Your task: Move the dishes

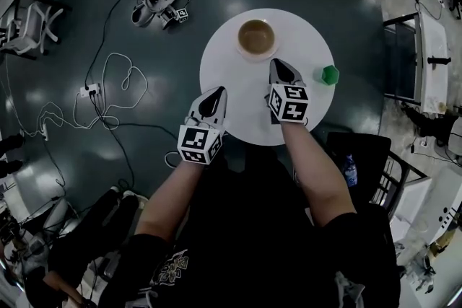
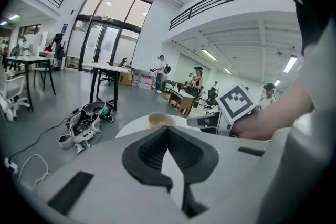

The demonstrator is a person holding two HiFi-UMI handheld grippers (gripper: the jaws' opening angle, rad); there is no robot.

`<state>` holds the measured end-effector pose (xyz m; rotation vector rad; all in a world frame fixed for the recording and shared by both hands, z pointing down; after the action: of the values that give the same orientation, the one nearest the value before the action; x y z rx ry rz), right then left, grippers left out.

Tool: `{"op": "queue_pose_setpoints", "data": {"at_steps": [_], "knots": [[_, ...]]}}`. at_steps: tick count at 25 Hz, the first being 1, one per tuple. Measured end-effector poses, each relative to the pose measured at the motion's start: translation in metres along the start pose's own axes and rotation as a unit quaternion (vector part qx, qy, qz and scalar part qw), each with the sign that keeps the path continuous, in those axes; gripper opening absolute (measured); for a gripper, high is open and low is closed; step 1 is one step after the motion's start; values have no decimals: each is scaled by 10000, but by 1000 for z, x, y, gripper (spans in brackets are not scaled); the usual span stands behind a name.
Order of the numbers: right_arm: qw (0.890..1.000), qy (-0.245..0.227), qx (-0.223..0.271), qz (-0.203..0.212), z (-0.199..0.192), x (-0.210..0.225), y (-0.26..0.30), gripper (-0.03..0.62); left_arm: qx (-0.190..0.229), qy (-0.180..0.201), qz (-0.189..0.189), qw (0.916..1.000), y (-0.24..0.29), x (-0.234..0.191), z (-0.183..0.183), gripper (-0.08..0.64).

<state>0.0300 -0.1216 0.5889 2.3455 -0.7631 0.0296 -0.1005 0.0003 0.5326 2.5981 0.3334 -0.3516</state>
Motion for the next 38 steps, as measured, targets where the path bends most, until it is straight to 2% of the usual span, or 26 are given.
{"op": "queue_pose_setpoints", "data": {"at_steps": [8,9,11,14,22,31,38], "knots": [[9983,302,-372,340,-12,6,24,26,-145,51,79,9999,40,-8,-3,6],[9975,404,-401,411,-13,6,27,40,-165,64,83,9998,44,-9,-3,6],[9953,676,-452,535,-14,6,32,128,-199,84,81,9997,50,-12,-4,6],[9911,1087,-469,609,-14,9,38,138,-250,103,50,9996,55,-13,-5,6],[9651,2499,-492,617,-13,16,57,140,-315,136,-32,9994,63,-9,-5,6],[9349,3445,-656,548,-18,19,70,121,-363,216,-3,9991,63,-12,-5,6],[9198,3795,-773,626,-20,20,75,78,-420,223,-37,9989,64,-8,-7,6]]}}
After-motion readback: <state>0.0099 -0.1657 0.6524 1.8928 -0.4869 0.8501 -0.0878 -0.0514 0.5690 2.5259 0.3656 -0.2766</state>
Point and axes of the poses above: the fingertips, and each gripper's own axes: y forward along the fingers, x to its right, z out of its top, the point moved 2 cm from there along -y, backward along the fingers, and after that the axes turned 3 degrees about -y, right-handed, at the moved point
